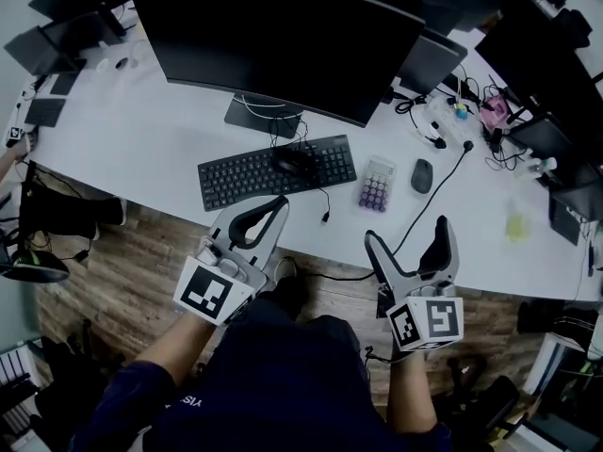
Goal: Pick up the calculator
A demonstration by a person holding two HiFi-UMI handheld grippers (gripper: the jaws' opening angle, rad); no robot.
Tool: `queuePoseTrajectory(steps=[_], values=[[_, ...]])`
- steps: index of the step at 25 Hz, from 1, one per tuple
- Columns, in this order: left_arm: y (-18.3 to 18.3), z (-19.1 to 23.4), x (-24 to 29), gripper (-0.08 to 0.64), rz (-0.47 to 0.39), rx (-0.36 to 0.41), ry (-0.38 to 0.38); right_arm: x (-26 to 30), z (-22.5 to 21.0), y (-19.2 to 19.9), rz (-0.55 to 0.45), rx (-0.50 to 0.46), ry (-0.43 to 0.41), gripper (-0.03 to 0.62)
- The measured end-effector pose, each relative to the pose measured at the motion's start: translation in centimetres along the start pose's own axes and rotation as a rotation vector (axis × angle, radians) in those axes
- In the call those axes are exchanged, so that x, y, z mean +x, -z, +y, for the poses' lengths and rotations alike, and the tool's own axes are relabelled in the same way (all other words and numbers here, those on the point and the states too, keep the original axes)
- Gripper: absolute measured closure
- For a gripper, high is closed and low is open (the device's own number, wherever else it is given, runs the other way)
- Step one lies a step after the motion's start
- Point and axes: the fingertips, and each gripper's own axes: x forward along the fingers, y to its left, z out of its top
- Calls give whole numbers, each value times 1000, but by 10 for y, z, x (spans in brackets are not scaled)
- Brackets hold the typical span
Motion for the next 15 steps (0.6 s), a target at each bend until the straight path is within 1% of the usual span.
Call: queuePoseTrajectory(steps=[5,9,15], values=[[1,5,8,528,5,5,21,12,-4,8,23,16,14,20],[6,9,13,527,26,-12,13,22,-11,17,45,33,25,20],[17,8,30,528,52,-16,23,38,-27,36,84,64,47,20]])
